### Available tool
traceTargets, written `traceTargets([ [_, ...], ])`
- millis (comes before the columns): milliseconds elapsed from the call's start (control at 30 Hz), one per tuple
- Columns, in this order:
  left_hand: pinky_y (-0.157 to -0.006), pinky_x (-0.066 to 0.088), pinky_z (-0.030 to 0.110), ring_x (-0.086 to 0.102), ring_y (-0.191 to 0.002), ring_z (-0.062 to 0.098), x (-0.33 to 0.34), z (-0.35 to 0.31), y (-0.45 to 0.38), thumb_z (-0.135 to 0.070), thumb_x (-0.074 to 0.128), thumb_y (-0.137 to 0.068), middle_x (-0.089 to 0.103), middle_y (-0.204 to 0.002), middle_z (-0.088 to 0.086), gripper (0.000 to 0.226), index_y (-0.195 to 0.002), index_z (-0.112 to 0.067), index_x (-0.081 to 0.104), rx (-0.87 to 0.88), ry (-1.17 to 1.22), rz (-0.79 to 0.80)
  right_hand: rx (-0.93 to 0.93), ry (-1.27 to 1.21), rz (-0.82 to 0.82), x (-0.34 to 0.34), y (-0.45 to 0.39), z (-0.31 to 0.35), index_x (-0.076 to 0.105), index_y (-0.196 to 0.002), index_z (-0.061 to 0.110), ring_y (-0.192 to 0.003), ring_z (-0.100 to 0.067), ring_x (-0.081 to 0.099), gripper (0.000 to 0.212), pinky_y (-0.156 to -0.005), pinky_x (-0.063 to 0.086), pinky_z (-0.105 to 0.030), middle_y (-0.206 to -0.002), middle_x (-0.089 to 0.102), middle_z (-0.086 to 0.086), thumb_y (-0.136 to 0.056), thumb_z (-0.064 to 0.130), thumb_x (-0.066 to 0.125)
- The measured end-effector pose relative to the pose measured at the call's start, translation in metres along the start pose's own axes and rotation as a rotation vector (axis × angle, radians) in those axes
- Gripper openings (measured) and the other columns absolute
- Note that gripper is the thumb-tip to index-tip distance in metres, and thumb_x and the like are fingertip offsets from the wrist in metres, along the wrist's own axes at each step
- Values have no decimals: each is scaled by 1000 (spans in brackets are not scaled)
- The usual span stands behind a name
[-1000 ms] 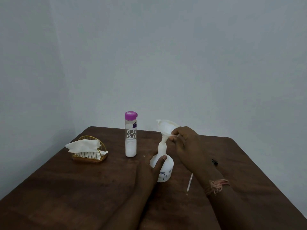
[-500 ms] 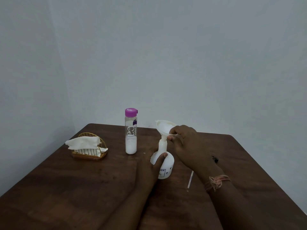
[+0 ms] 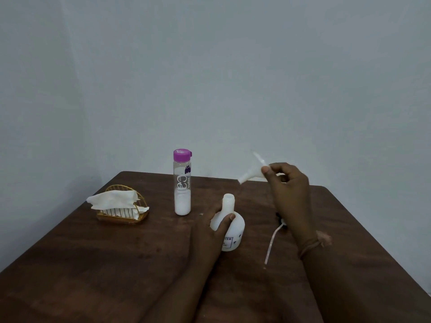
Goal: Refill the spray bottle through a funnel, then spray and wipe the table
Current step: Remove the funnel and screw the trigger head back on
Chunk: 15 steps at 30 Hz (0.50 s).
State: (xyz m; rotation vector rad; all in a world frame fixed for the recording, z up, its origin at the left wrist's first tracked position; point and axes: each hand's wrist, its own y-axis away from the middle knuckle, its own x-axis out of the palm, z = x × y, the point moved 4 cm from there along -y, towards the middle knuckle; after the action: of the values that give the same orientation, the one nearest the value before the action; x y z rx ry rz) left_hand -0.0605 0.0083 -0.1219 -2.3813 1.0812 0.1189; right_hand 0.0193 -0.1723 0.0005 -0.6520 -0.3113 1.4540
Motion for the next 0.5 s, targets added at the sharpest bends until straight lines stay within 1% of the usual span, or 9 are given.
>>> traceTargets([
  [67, -93, 54, 31, 63, -105, 3, 0, 2, 0, -50, 71, -88, 69, -114, -15, 43, -124, -27, 69, 14, -4, -5, 119, -49, -19, 0, -6, -23, 76, -89, 27, -83, -12, 69, 6, -76, 54, -25, -90, 76, 6, -90, 32, 77],
  [133, -92, 54, 29, 63, -105, 2, 0, 4, 0, -51, 71, -88, 69, -112, -17, 42, -124, -29, 69, 25, -8, -7, 229, -6, -35, 2, -9, -49, 76, -79, 30, -78, -12, 72, 10, -74, 56, -26, -78, 76, 6, -89, 31, 78],
  [267, -93, 55, 30, 63, -107, 3, 0, 6, -2, -50, 71, -87, 68, -116, -16, 44, -125, -28, 68, 17, 4, -8, 415, 187, -33, 10, -16, -105, 83, -79, 12, -70, -28, 73, 16, -69, 63, -43, -68, 74, -5, -86, 25, 76],
  [300, -94, 55, 31, 63, -108, 4, 1, 7, -3, -49, 72, -87, 68, -117, -16, 45, -126, -28, 68, 19, 10, -8, 454, 239, -23, 12, -20, -113, 82, -78, 10, -68, -30, 71, 16, -68, 62, -43, -66, 73, -6, -85, 22, 75],
  [367, -95, 55, 32, 63, -109, 5, 2, 9, -4, -48, 73, -86, 68, -117, -16, 44, -125, -28, 68, 23, 19, -8, 491, 333, 17, 16, -24, -124, 81, -82, 10, -69, -24, 66, 14, -66, 54, -32, -67, 68, -1, -86, 18, 70],
  [400, -95, 54, 31, 63, -108, 5, 2, 9, -4, -48, 74, -85, 67, -116, -17, 44, -124, -28, 68, 25, 25, -10, 482, 382, 52, 20, -25, -129, 79, -84, 15, -70, -20, 62, 14, -64, 46, -28, -70, 65, 4, -88, 15, 65],
  [433, -94, 54, 30, 63, -107, 4, 2, 9, -5, -47, 74, -85, 67, -113, -19, 42, -123, -29, 69, 28, 30, -13, 477, 425, 89, 24, -26, -132, 77, -84, 23, -71, -18, 59, 19, -62, 41, -26, -75, 65, 8, -90, 13, 61],
  [467, -93, 54, 27, 64, -106, 2, 2, 9, -5, -46, 75, -84, 67, -111, -20, 41, -121, -28, 69, 34, 36, -17, 490, 441, 129, 28, -29, -139, 75, -84, 29, -73, -17, 60, 24, -63, 38, -25, -83, 68, 8, -91, 14, 59],
  [500, -92, 53, 24, 64, -105, 2, 3, 9, -6, -45, 76, -84, 67, -110, -20, 41, -121, -28, 70, 38, 40, -20, 512, 445, 141, 34, -36, -144, 75, -84, 30, -80, -18, 63, 21, -66, 40, -24, -95, 73, 6, -91, 18, 59],
])
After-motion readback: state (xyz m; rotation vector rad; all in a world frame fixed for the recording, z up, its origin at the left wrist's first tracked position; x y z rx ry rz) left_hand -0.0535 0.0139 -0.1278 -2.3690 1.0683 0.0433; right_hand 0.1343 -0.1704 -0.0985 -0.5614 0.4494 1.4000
